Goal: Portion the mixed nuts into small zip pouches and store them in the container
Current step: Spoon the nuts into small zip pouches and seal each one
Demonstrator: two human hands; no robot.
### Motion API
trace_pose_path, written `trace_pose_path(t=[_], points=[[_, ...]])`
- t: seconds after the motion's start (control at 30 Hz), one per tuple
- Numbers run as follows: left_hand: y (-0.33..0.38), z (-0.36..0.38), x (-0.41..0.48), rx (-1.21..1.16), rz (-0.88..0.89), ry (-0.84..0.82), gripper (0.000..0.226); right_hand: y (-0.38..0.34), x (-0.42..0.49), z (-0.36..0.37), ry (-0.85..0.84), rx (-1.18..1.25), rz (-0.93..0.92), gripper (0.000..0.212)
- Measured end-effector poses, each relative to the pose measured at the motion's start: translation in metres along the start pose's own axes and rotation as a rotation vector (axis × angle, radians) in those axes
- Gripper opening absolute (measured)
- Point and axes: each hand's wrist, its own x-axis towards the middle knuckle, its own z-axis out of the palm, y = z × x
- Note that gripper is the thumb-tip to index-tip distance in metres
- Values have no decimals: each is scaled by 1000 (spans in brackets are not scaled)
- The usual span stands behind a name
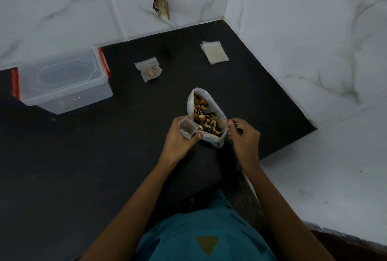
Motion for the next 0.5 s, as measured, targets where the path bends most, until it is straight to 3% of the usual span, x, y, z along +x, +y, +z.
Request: trace_pose_path(t=[0.17, 0.5], points=[[1, 1, 3, -8, -62, -36, 56, 0, 17, 0, 59, 186, 353, 16], [3, -1, 5, -25, -71, -64, 53, -7, 20, 6, 72, 427, 561, 15]])
